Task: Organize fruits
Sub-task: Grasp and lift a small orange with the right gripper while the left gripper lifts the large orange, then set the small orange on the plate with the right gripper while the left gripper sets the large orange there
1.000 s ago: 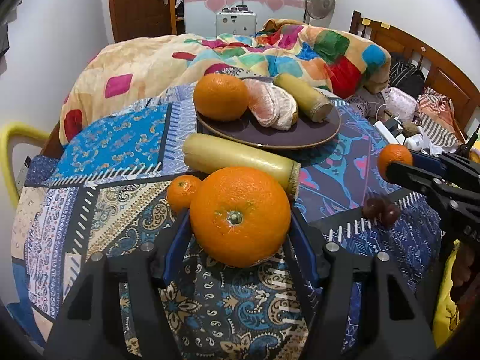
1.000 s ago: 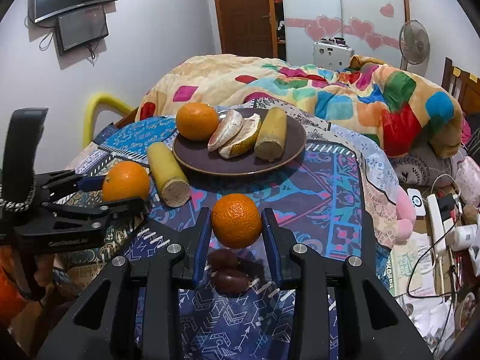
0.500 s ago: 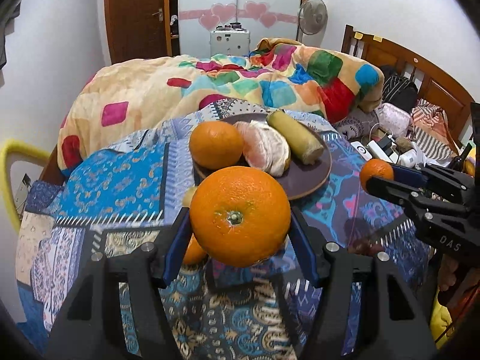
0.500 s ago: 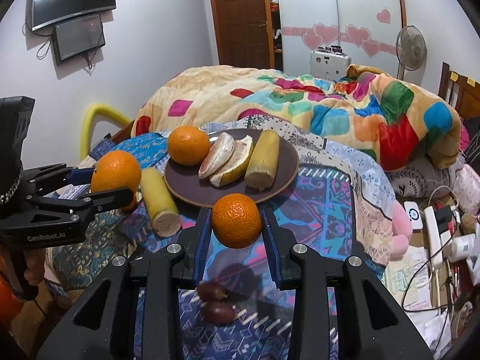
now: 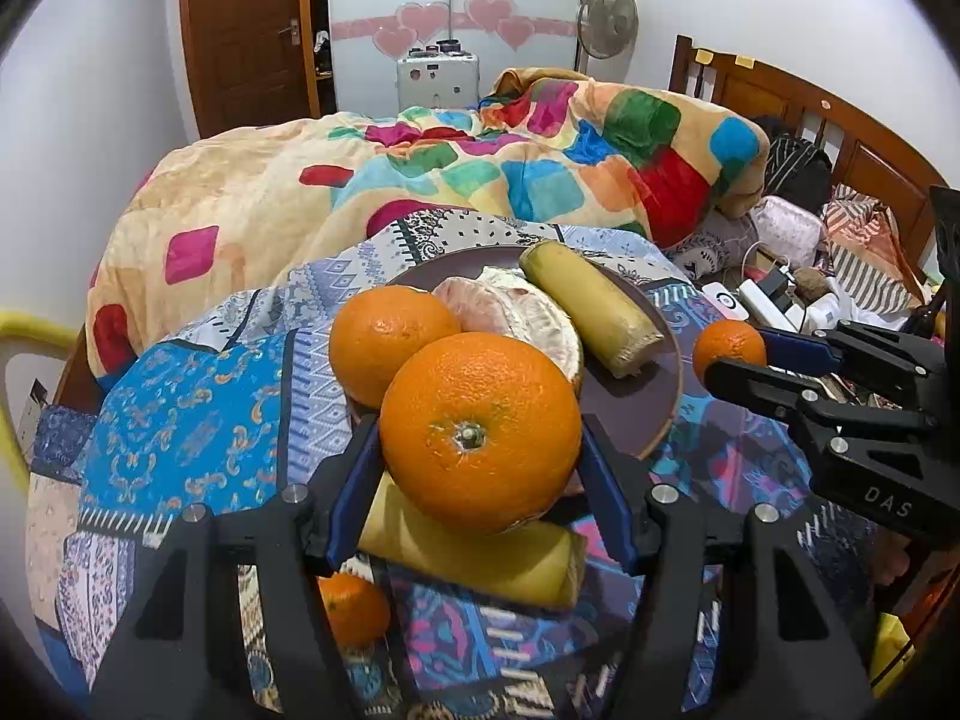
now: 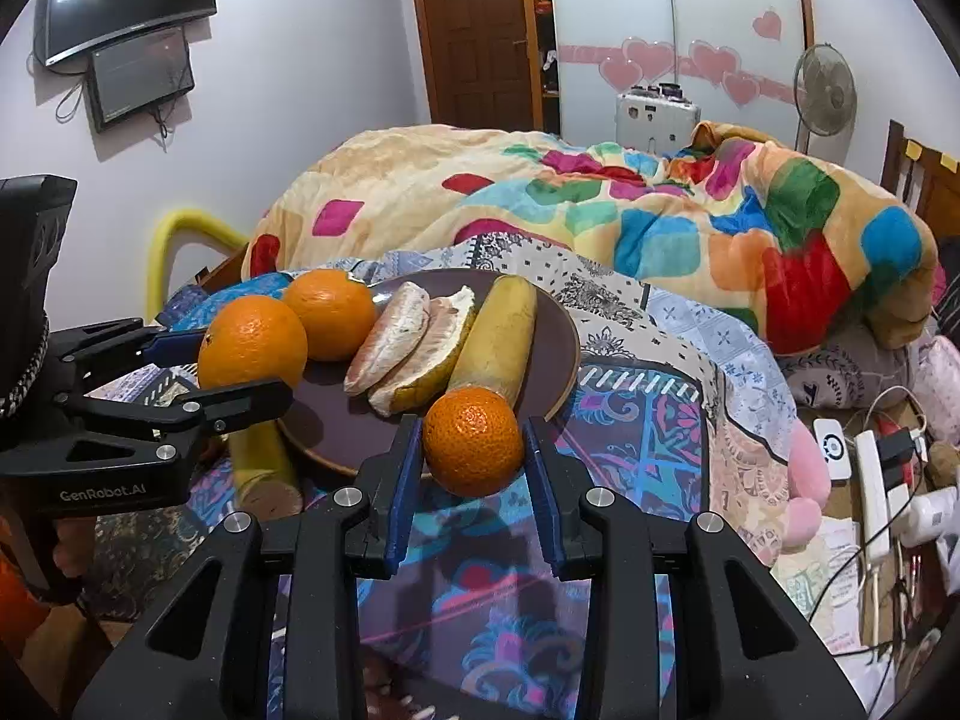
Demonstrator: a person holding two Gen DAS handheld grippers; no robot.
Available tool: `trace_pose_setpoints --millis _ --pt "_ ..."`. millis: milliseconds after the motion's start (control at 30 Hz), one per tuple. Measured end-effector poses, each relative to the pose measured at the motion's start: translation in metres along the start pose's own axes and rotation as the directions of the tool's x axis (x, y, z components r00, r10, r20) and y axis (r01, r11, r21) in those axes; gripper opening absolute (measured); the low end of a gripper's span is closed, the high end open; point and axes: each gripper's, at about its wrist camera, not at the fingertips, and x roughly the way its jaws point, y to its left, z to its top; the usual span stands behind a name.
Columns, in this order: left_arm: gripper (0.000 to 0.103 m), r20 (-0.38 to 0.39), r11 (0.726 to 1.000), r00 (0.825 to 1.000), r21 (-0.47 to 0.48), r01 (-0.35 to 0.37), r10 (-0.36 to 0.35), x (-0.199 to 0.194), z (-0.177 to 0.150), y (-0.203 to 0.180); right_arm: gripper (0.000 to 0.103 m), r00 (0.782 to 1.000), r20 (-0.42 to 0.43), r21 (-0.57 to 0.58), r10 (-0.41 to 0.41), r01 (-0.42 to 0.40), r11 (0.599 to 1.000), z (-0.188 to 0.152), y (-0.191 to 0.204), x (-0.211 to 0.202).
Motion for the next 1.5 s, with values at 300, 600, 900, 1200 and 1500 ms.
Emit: trace_pose_setpoints --millis 300,600,900,1200,1500 --pt "0.063 -0.012 1.000 1.000 0.018 -0.018 0.018 0.018 0.006 0.002 0.031 0.999 -0.036 -0.042 0.033 -0.034 0.999 0.004 0.012 0.020" --pt "0.064 -0.044 1.000 0.999 0.031 -0.006 0.007 0.031 0.006 0.000 0.031 0.996 -0.069 -0.041 0.060 -0.063 0.997 0.006 0.012 0.033" --pt "0.067 -0.050 1.000 0.999 0.005 -0.006 0.006 0.029 0.004 0.003 0.032 0.996 -0.081 -0.061 0.037 -0.042 0.997 0.005 0.016 0.035" --pt "0.071 -0.010 1.000 1.000 0.005 -0.009 0.009 -0.002 -0.003 0.003 0.036 0.998 -0.055 -0.065 0.040 -0.044 0.997 0.007 0.021 0.017" --pt "0.084 0.051 0.998 0.998 -0.042 -0.045 0.047 -0.043 -0.010 0.028 0.037 0.999 0.001 -0.085 0.049 -0.049 0.995 0.011 0.040 -0.008"
